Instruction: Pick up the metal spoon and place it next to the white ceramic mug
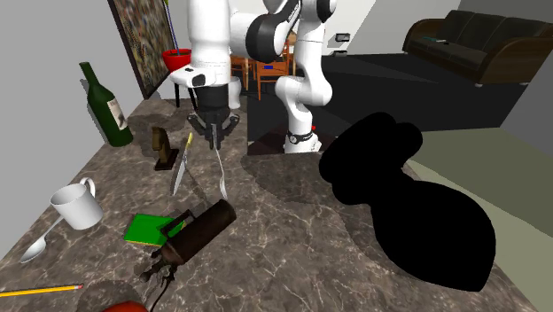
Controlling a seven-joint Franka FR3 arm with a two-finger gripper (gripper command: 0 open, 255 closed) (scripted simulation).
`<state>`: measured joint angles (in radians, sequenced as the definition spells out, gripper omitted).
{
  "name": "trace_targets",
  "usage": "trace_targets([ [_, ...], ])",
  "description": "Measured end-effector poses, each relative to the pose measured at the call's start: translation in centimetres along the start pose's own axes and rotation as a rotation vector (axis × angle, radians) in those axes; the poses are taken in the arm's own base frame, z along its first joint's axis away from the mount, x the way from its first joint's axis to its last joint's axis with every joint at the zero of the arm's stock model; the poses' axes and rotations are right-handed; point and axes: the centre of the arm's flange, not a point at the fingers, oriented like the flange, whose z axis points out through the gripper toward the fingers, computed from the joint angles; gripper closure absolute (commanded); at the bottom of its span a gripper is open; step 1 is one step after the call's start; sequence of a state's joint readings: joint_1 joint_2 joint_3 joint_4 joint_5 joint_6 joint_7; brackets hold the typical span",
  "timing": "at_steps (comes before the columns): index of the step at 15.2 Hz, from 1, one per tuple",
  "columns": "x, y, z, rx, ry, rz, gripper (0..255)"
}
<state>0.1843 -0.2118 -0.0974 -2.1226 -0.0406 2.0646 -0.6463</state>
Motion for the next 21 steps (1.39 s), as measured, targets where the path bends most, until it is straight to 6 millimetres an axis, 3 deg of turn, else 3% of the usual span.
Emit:
trace_targets([
  [15, 2.3, 19.4, 3.0, 0.0, -0.002, 0.001, 255],
  [16, 2.3, 19.5, 3.1, 0.001, -0.003, 0.001, 0],
  [18, 2.0, 19.9, 3.5, 0.013, -0.003, 0.008, 0],
  [21, 0.9, 21.7, 6.6, 0.083, -0.008, 0.047, 0],
])
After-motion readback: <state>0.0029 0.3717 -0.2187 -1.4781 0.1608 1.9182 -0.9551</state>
